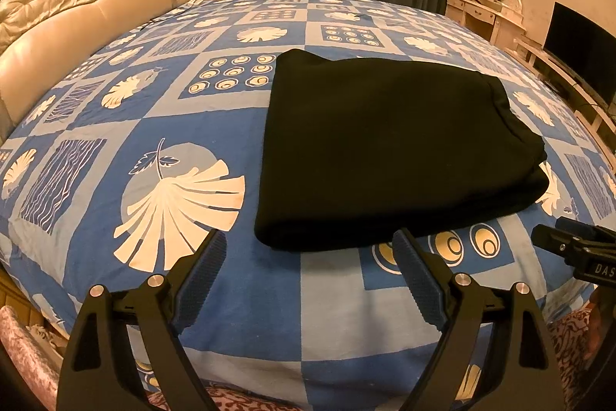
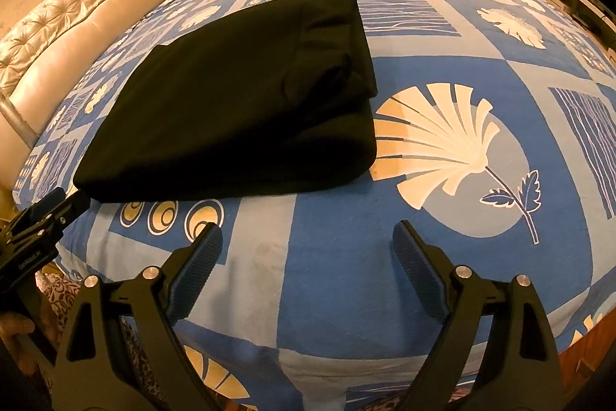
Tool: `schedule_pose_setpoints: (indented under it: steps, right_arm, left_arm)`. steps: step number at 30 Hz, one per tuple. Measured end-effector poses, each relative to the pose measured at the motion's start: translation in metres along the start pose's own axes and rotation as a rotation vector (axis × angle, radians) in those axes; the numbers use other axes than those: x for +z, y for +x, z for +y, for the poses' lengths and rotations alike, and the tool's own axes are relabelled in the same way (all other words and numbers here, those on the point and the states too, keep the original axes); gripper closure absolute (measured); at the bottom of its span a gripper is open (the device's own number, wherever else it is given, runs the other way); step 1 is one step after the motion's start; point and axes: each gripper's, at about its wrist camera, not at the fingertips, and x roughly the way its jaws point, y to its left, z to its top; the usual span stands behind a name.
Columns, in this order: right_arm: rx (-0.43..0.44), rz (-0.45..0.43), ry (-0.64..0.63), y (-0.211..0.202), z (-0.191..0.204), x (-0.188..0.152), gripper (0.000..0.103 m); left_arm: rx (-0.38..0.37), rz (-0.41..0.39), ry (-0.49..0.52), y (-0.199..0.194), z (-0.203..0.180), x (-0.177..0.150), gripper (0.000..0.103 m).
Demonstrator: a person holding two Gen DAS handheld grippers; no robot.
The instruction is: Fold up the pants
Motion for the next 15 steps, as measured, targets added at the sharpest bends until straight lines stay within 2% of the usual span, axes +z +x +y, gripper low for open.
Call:
schedule_pose_setpoints:
  steps: [11, 15]
  right_arm:
    - [0.005, 0.004, -0.002, 0.0, 0.001, 0.0, 0.013]
    - [0.007, 0.006, 0.001, 0.001, 0.001, 0.0, 0.013]
  left_arm:
    - [0.004, -0.019, -0.008, -0.003, 0.003, 0.004, 0.016]
    - [0.006, -0.075, -0.025, -0.013, 0.004, 0.009, 0.016]
